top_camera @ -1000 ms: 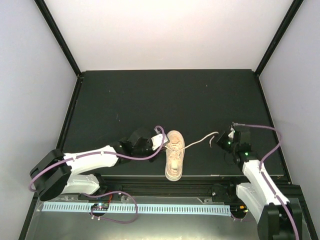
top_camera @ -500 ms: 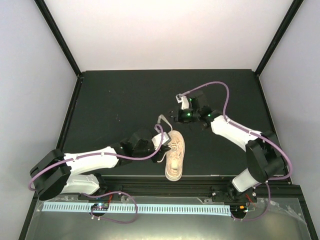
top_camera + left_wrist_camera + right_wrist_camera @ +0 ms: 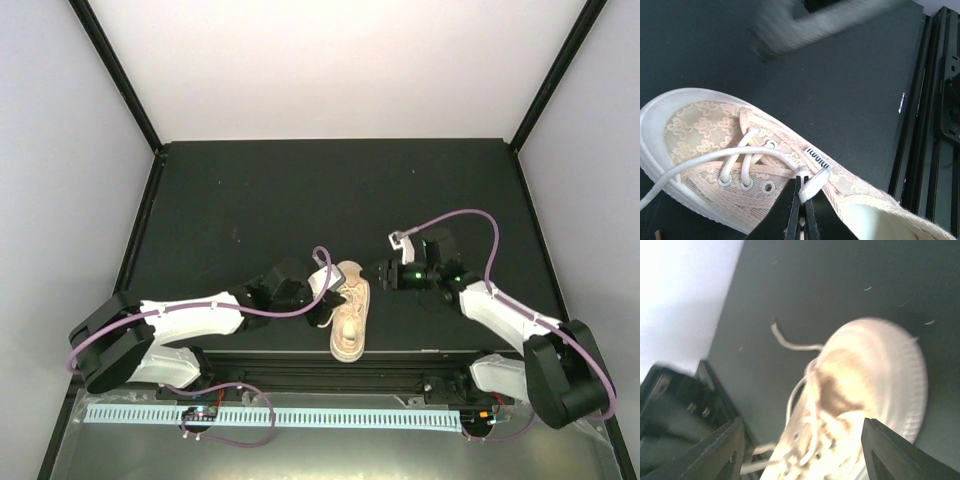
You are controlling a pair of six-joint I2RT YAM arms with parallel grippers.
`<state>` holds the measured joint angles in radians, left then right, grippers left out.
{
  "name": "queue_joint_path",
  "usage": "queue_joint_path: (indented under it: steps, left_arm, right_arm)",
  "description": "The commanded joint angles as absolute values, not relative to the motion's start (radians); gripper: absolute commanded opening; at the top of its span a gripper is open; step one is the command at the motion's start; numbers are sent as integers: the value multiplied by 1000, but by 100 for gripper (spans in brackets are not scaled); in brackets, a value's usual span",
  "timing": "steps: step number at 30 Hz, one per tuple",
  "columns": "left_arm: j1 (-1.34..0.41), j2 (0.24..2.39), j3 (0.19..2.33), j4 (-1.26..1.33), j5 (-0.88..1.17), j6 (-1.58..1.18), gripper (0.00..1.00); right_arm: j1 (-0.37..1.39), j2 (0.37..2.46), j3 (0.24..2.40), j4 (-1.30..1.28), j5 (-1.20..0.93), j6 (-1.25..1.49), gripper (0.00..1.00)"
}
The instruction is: Tie the shoes
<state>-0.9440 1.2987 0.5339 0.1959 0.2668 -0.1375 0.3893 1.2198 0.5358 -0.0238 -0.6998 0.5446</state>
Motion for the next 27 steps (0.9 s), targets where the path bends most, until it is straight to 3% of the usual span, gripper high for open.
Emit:
queue_joint_path:
  steps: [1,5,8,18,27]
  left_arm:
    - [-950,1318,552,246,300,-163,2]
    - [-951,1336,563,244,303,-164,1]
    - [-953,1342,568,239,301,-163,2]
    - [-954,1349,573,239,299,-160,2]
    - [-956,1355,576,239,299,-160,2]
  right_arm:
    - [413,1144,450,151,-951,457,66]
    - [465,1125,435,146,-932,412,60]
    - [474,1147,431,198,-927,416,50]
    - [554,1248,489,129,-936,325,48]
    - [563,1270,490,132,-931,312,33]
